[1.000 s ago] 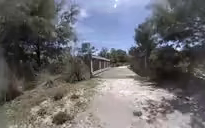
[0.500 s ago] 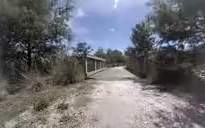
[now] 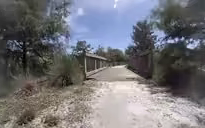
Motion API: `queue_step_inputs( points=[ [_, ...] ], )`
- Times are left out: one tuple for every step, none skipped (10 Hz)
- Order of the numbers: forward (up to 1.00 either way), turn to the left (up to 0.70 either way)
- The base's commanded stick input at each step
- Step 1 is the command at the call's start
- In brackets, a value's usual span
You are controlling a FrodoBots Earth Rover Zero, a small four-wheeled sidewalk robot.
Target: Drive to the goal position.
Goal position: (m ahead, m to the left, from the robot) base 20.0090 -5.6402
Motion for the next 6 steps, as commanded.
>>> queue_step_inputs(
  points=[
    [0.68, 0.00],
    [0.68, 0.00],
    [0.68, 0.00],
    [0.68, 0.00],
    [0.68, 0.00],
    [0.68, 0.00]
  ],
)
